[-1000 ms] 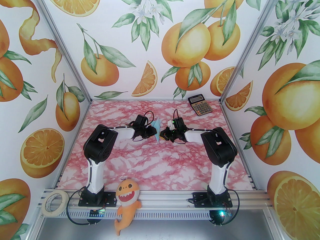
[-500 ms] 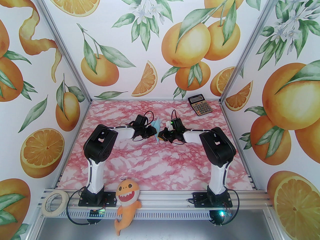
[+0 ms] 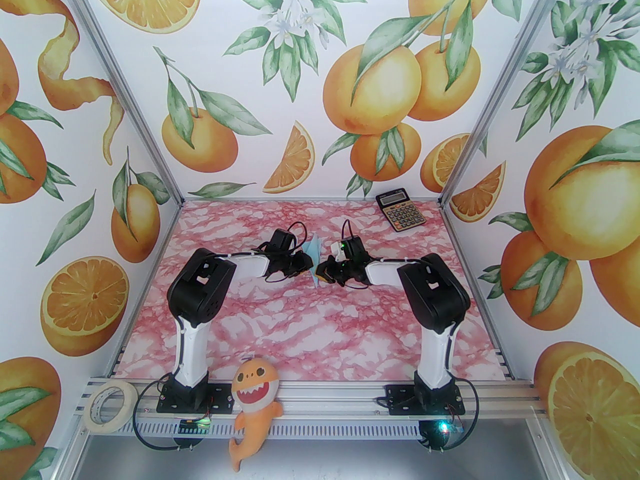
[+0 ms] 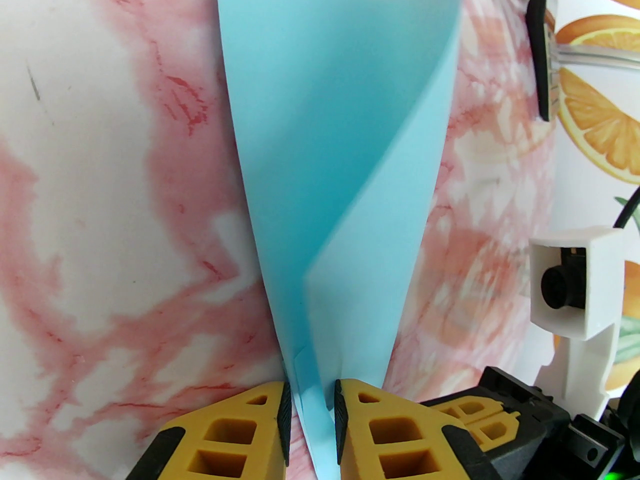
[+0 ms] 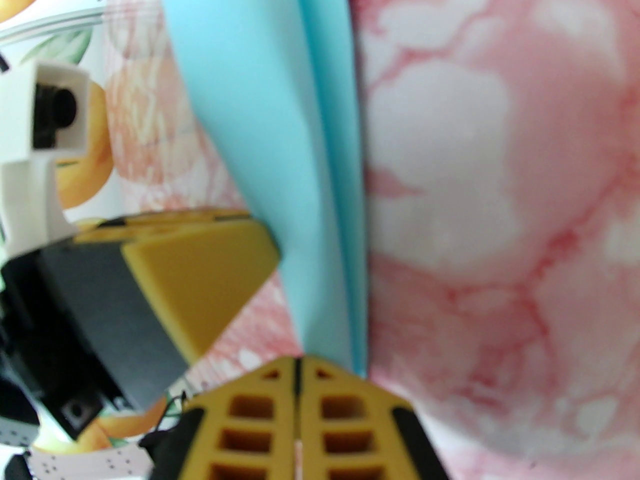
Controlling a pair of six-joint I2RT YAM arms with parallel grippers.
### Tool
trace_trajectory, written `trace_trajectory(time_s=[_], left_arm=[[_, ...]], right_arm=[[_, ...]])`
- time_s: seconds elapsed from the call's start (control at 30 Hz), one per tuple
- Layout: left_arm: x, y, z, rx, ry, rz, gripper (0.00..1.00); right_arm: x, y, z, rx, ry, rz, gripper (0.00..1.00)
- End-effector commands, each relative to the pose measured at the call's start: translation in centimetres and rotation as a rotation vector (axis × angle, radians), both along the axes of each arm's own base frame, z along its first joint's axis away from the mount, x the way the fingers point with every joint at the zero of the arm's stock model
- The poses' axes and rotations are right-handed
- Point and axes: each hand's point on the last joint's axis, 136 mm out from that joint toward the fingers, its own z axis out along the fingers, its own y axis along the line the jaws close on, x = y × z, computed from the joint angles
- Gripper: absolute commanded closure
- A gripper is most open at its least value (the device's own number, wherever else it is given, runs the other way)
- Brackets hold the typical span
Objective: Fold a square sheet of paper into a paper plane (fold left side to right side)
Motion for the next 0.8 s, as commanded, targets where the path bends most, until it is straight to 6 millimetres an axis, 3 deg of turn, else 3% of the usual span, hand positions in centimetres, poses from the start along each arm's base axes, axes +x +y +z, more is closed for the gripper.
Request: trace_trajectory(time_s=[0.0, 0.27, 0.77], left_arm=[[0.9, -1.5, -0.9, -0.023, -0.033, -0.012, 0.77], [0.9, -1.6, -0.8, -0.027, -0.034, -0.016, 0.77], [0.9, -1.7, -0.8, -0.028, -0.032, -0.02, 0.78]], right_arm=[[0.5, -0.9, 2.1, 0.011, -0.059, -0.004, 0.93], [-0.2, -1.3, 0.1, 0.011, -0.016, -0.005, 0.93], [-0.5, 0.0, -1.1, 0.042, 0.01, 0.013, 0.94]])
